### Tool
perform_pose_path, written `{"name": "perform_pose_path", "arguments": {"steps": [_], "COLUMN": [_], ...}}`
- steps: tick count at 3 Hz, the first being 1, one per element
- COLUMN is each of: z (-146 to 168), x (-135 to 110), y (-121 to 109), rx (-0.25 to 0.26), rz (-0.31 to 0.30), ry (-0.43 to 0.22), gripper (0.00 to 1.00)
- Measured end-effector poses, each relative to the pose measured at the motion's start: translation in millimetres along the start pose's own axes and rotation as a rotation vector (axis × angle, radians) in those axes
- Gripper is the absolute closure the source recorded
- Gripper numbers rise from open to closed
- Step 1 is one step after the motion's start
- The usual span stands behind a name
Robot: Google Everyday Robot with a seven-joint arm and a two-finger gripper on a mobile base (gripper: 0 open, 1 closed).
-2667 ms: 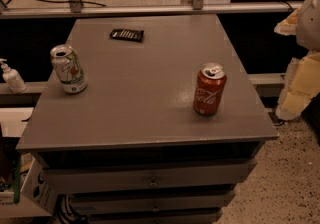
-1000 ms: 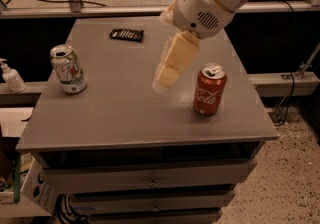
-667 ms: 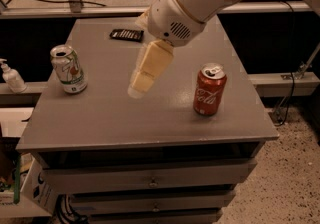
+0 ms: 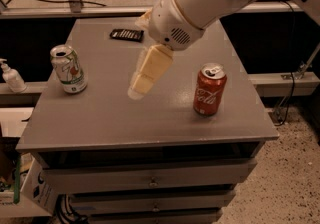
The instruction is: Knock 7up can over
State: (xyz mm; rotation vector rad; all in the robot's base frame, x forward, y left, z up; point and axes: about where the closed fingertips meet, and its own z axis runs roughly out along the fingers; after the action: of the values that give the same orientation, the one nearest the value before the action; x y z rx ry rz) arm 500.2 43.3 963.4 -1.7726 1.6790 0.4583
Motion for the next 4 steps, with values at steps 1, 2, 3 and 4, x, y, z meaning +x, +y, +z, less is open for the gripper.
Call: {"name": "perform_pose_path", "arguments": {"steps": [1,2,3,4], "z": [28,62,96,129], "x": [-4,-7,-7,-8], "y": [-18,-44,-68,-79], "rx": [0.031,0.051,0.045,0.02], "rz": [-0.038,-0.075,-0.066,-0.034], "ry": [-0.042,-0.07,-0.109,-0.148], "gripper": [0.0,0.0,0.0,0.0]}}
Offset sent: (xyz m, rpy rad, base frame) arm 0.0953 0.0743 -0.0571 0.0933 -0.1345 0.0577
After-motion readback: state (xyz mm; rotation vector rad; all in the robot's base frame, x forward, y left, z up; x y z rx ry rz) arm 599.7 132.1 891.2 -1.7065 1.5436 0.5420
